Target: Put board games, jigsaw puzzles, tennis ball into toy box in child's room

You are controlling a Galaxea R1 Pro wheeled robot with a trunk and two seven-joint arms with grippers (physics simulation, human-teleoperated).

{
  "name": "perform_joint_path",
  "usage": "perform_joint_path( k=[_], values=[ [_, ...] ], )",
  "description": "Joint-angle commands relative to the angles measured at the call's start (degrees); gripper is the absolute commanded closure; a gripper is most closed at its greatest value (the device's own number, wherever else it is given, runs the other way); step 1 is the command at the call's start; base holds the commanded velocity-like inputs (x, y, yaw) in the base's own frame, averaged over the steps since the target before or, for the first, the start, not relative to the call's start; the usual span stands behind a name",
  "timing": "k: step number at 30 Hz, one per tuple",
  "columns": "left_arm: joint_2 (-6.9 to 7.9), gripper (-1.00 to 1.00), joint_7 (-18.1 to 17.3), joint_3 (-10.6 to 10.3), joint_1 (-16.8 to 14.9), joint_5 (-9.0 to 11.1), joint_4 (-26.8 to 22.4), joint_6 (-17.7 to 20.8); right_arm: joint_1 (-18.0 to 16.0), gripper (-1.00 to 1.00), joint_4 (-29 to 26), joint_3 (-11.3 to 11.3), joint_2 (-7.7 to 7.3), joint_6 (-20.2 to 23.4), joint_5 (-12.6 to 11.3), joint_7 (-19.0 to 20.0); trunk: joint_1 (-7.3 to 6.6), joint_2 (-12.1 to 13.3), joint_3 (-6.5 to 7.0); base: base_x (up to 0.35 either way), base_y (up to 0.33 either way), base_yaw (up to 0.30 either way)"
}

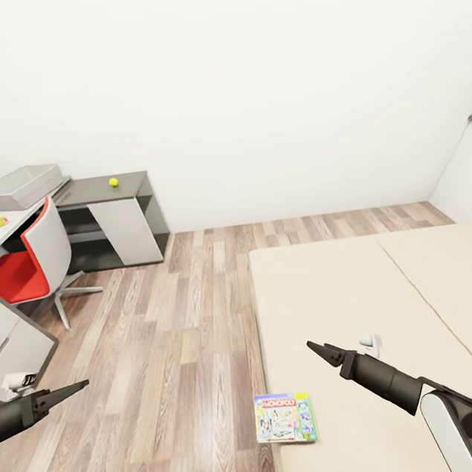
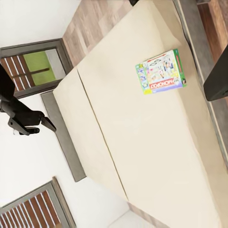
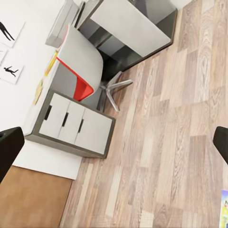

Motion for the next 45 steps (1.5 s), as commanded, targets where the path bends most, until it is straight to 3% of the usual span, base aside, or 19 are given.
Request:
perform_joint_path(
  k=[1,12,23,45],
  values=[
    [0.02,-1.0,-0.22,-0.02,-0.03,-0.01,0.0,0.62,-0.05,-1.0,-0.02,-0.13,0.05,0.38,-0.16,0.13,0.03,-0.1,0.0,0.0,0.0,0.0],
    [0.04,-1.0,-0.22,-0.04,-0.03,-0.01,0.0,0.63,-0.05,-1.0,-0.01,-0.18,-0.11,0.45,-0.29,0.14,0.03,-0.1,1.04,0.0,0.0,0.0],
    [0.07,-1.0,-0.22,-0.04,-0.03,-0.01,0.0,0.67,-0.05,-1.0,0.06,-0.18,-2.29,0.39,-0.56,0.11,0.03,-0.1,2.07,0.0,0.0,0.0],
    [0.1,-1.0,-0.22,-0.05,-0.03,-0.02,0.0,0.65,-0.05,-1.0,0.07,-0.21,-2.59,0.41,-0.79,0.0,0.03,-0.1,2.79,0.0,0.0,0.0]
  ],
)
